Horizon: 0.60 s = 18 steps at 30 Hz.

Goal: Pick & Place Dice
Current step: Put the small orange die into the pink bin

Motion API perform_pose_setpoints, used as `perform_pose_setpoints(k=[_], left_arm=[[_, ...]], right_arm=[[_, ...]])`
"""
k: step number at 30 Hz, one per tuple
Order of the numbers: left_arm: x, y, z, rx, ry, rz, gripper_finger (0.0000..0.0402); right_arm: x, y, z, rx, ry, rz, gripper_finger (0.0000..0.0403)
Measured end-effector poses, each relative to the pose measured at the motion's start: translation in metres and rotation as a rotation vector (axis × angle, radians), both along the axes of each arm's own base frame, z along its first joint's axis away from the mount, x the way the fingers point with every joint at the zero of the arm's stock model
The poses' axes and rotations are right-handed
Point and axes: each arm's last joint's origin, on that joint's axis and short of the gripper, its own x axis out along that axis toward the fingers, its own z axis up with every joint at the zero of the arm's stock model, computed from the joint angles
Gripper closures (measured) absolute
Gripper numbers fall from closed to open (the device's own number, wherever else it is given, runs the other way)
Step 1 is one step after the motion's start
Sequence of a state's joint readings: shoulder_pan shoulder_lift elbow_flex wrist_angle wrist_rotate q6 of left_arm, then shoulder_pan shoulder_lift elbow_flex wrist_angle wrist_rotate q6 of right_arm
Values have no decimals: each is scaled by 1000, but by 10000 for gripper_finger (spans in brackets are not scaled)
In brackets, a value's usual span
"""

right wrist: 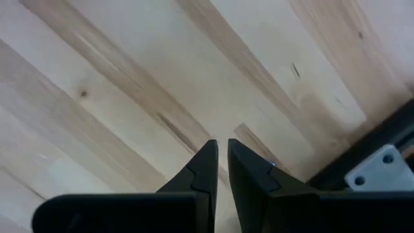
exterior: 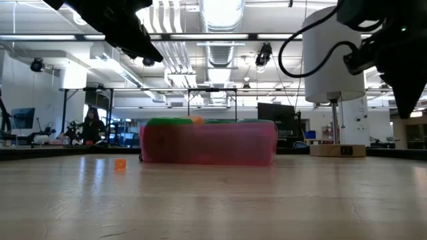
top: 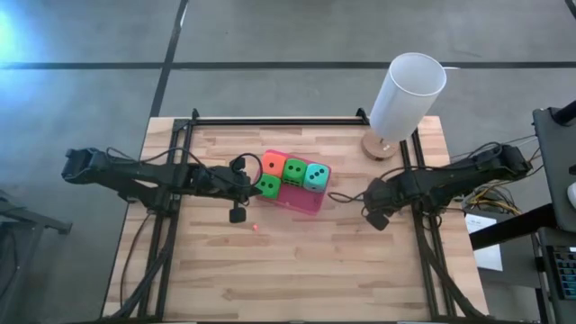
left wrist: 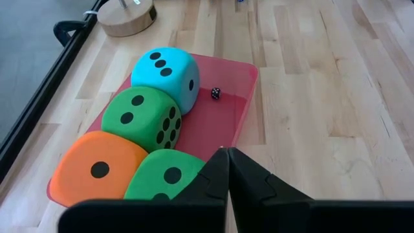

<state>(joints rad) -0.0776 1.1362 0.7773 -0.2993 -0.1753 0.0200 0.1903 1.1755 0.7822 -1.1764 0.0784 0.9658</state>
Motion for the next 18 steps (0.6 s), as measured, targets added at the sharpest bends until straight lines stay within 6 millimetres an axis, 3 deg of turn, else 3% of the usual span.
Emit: perform_pose_setpoints(k=[10, 18], left_arm=[[0, 0, 0, 0, 0, 0, 391], [0, 0, 0, -1, -1, 1, 391]], right_arm=[[-3, 12, -2, -2, 9, 82, 369], [2, 16, -10, -33, 18, 322, 369]])
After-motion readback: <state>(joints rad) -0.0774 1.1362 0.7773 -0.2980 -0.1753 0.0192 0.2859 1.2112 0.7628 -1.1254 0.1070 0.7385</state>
